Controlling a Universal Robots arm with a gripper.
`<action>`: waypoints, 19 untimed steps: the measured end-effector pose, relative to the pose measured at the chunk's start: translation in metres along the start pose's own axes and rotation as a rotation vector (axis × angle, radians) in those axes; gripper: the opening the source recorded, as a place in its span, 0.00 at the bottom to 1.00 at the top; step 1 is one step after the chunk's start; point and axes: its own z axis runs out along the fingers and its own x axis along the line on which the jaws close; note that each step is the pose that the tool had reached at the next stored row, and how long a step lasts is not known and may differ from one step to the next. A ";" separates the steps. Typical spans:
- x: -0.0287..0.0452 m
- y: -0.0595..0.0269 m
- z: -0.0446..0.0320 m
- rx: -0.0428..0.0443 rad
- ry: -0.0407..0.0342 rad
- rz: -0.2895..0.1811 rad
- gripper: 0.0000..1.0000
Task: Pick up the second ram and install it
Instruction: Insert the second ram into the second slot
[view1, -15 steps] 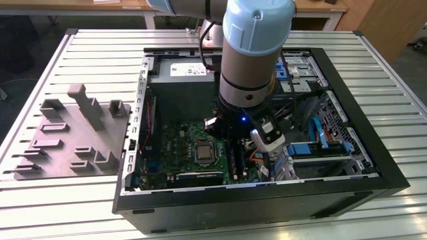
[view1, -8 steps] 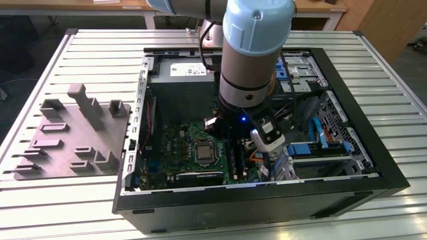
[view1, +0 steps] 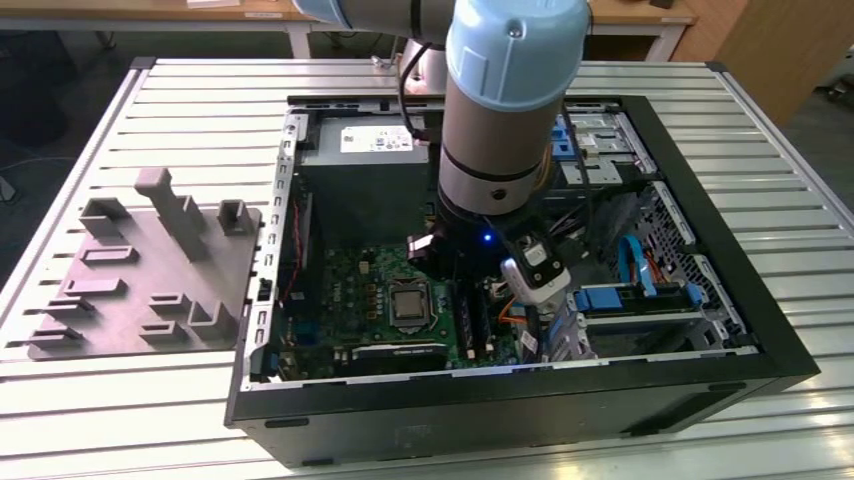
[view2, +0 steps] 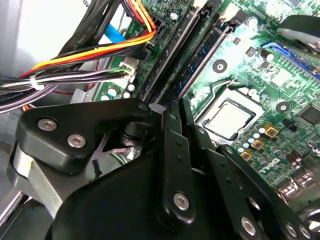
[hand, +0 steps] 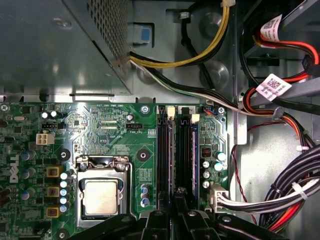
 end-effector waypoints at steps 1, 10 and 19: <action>0.0000 0.0001 -0.0015 -0.0001 -0.0001 0.000 0.19; -0.0005 0.0011 -0.0237 -0.0001 -0.0001 0.000 0.19; -0.0009 0.0020 -0.0437 0.0001 -0.0001 0.000 0.19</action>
